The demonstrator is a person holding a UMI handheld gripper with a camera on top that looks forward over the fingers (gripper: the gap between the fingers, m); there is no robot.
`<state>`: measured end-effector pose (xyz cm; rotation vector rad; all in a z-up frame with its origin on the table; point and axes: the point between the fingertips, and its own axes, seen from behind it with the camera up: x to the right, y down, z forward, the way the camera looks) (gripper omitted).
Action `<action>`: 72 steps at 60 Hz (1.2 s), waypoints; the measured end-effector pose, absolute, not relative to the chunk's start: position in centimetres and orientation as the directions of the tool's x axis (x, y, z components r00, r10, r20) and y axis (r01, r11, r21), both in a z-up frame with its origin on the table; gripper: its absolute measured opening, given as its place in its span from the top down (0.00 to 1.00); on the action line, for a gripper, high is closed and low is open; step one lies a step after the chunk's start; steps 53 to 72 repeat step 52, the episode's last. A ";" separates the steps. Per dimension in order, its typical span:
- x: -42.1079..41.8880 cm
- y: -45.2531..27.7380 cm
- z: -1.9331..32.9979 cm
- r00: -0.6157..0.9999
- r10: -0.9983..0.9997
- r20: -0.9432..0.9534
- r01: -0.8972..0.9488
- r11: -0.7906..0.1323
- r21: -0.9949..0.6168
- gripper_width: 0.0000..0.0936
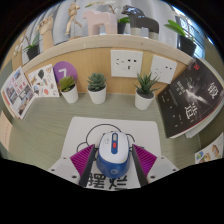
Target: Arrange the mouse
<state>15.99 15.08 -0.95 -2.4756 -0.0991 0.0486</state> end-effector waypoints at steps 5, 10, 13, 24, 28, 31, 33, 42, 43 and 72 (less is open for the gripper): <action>15.7 14.4 1.3 0.995 0.093 0.024 0.087 -0.769 -0.634 0.13; 15.4 13.2 5.4 0.997 0.070 0.043 0.081 -0.733 -0.675 0.11; 15.1 12.0 8.5 0.997 0.058 0.051 0.077 -0.711 -0.699 0.11; 12.8 5.7 19.6 1.000 0.014 0.019 0.023 -0.574 -0.819 0.11; 12.1 2.8 22.5 1.000 -0.001 0.017 0.014 -0.533 -0.846 0.11; 11.5 0.7 24.1 1.000 -0.014 0.016 0.007 -0.511 -0.860 0.11; 11.3 -0.6 24.9 1.000 -0.019 0.011 0.000 -0.494 -0.869 0.11; 9.8 -6.3 26.5 0.999 -0.030 0.026 0.009 -0.472 -0.881 0.11; 9.6 -6.8 26.5 0.999 -0.028 0.027 0.011 -0.472 -0.881 0.11; 7.6 -11.1 25.9 0.999 -0.013 0.032 0.021 -0.482 -0.876 0.11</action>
